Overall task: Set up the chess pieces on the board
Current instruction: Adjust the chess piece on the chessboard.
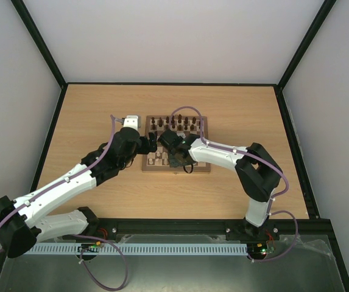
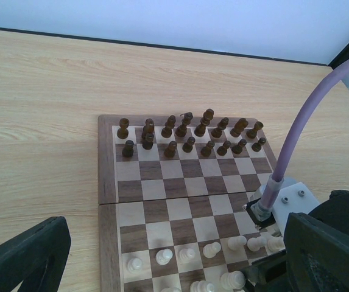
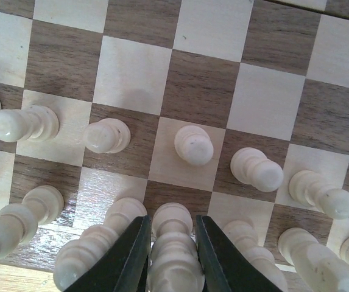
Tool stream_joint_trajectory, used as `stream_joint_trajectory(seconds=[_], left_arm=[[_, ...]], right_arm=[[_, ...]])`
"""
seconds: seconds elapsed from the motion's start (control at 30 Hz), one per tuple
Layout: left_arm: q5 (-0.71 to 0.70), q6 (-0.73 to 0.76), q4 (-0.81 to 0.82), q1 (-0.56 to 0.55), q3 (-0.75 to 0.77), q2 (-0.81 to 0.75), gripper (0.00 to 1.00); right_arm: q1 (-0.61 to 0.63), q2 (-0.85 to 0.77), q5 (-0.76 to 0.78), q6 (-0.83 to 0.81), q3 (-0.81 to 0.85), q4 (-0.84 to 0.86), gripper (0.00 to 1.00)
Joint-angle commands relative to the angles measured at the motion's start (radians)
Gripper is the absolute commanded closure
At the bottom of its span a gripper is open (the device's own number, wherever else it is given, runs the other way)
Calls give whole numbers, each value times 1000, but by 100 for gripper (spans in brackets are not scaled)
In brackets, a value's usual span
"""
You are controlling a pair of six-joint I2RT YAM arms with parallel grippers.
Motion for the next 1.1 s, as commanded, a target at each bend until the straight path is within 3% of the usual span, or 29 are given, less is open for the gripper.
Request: stream_joint_trajectory(seconds=[0.0,1.07], left_arm=[[-3,2,24,8,-13,3,1],[0,4,26,8,-13,9,1]], right_arm=[[-3,20,-20,0,22,-16,79],[-10,21,27,-17,2,-36,77]])
